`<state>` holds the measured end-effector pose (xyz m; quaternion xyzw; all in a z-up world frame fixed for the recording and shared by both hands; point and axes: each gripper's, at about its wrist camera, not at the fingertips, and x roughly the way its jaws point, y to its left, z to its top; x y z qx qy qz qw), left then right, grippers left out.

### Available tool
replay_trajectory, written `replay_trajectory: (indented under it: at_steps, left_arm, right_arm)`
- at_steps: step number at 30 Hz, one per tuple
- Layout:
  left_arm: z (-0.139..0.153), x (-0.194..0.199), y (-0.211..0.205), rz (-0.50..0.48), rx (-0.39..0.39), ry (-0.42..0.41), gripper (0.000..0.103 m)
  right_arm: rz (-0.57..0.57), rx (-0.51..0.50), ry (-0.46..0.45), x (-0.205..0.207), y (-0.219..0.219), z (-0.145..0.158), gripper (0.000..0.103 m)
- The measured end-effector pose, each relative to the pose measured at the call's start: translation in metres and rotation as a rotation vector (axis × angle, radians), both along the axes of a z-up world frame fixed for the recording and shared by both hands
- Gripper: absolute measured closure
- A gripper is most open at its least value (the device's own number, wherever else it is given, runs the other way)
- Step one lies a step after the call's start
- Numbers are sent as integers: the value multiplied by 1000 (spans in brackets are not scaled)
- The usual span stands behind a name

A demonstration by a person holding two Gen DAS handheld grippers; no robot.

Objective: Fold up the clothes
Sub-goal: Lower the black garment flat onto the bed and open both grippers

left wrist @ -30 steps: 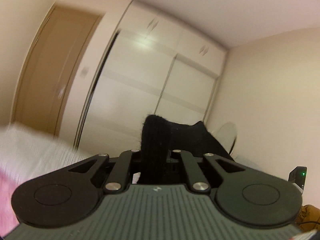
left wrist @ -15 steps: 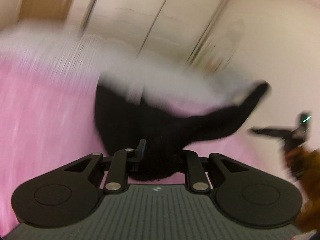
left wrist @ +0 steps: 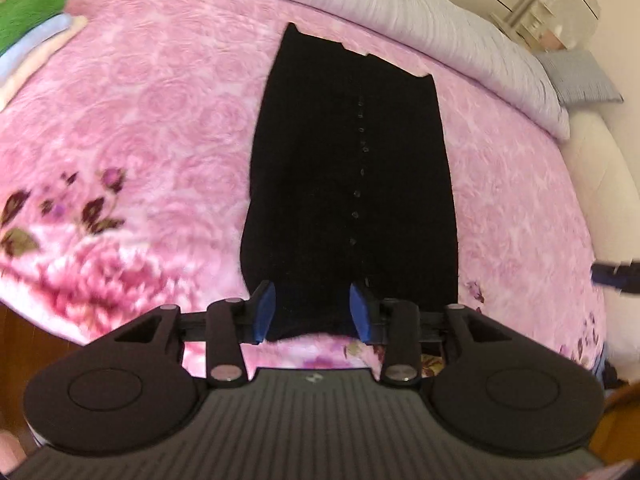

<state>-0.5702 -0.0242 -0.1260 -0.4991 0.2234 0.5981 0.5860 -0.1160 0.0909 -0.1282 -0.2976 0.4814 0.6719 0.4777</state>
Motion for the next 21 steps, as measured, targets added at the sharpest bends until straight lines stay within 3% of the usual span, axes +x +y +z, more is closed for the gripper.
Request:
replay_trajectory:
  at_steps: [6,11,16,21]
  left_arm:
    - [-8,4,-61,137,-8,-111,64]
    - [-20,-8,-82,255,-8,-225,64]
    - [-20,-20,-51,215,-7,-227,61]
    - [-21,-44,-17,149,-20,-234,57]
  right_arm:
    - [33,-104,-9,-6,-53,-32,46]
    - [25,-131,8,-9,-77,-30,46]
    - [-18,-94,-8,-17,-77,-18,42]
    - [-86,-106,-7,-41,-71,-26,42]
